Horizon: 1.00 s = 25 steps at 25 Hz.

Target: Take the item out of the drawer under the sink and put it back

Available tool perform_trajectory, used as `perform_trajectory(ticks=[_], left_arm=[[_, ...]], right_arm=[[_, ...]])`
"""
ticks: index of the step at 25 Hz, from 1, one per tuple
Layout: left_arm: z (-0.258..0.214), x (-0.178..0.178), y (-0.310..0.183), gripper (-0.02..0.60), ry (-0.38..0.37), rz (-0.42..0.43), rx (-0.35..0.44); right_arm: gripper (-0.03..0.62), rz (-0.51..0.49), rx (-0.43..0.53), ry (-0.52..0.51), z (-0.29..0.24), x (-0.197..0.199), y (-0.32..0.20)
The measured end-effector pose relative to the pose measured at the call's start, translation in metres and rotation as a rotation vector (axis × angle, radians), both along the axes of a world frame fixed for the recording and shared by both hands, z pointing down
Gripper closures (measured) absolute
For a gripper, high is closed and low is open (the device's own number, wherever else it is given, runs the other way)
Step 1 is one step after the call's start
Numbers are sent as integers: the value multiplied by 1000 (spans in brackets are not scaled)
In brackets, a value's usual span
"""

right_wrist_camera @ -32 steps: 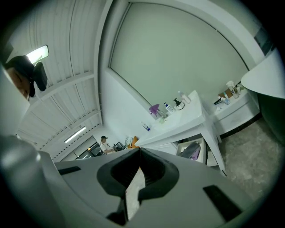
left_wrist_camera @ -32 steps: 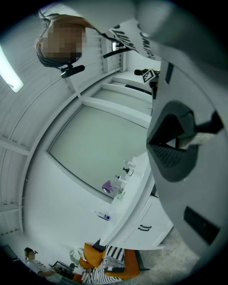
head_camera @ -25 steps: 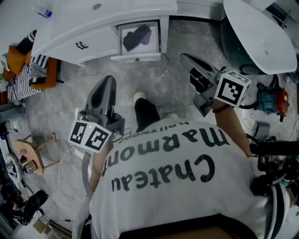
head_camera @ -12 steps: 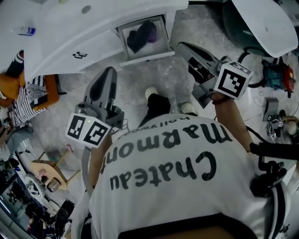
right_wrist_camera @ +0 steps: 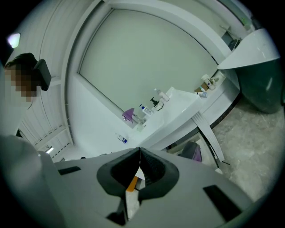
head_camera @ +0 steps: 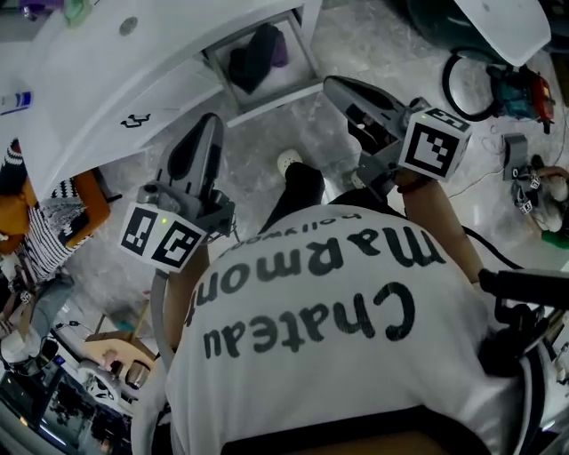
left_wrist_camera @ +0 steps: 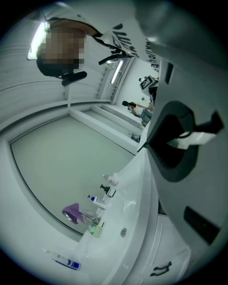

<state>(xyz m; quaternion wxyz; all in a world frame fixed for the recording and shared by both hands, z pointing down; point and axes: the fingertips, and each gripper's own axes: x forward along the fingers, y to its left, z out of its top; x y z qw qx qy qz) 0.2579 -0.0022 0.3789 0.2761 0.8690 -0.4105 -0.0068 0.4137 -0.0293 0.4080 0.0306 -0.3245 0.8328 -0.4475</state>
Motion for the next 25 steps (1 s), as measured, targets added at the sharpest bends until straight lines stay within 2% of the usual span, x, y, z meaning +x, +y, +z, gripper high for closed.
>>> perform_trajectory(ticks=[12,20,25], left_arm=[[16,-1,-15,572,11,77,-11],[10,-12,-20,572,-1,54,4],[4,-17,-28,572,5,13,51]], right_arm=[[582,30,-14,27,10,-18,-12],[583,-14,12,-29,-5,-44,-24],[583,12,19,-18,-2,-41,-27]])
